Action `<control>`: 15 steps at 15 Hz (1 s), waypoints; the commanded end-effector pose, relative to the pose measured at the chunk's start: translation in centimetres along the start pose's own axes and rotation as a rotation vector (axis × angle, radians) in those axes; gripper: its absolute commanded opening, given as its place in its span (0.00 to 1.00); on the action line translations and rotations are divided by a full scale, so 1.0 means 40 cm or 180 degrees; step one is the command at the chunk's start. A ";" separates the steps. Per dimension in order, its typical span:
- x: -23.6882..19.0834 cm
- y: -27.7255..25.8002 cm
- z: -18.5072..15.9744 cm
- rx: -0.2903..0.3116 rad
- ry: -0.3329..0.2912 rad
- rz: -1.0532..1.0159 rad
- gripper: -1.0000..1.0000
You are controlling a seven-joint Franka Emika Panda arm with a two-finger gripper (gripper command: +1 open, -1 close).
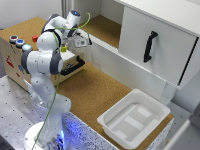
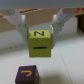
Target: Go towards the drawer and place the yellow object
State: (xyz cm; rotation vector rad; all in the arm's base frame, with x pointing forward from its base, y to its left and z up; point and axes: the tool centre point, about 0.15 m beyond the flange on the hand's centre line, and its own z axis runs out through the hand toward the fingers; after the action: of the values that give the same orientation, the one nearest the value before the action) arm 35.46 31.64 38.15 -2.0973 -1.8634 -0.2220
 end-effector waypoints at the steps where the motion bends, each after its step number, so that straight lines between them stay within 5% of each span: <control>1: 0.065 0.009 0.130 -0.0008 0.0240 -0.0229 0.00; 5: 0.112 0.021 0.181 -0.0127 0.0175 -0.0226 0.00; 6: 0.111 0.015 0.170 -0.0187 0.0116 -0.0254 1.00; 11: 0.045 -0.007 0.083 -0.0489 -0.0025 -0.0290 1.00; 15: 0.046 -0.015 0.004 -0.0430 -0.0063 -0.0007 1.00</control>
State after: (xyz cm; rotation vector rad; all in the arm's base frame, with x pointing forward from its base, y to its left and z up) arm 36.37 35.62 35.51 -2.1010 -1.9394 -0.3355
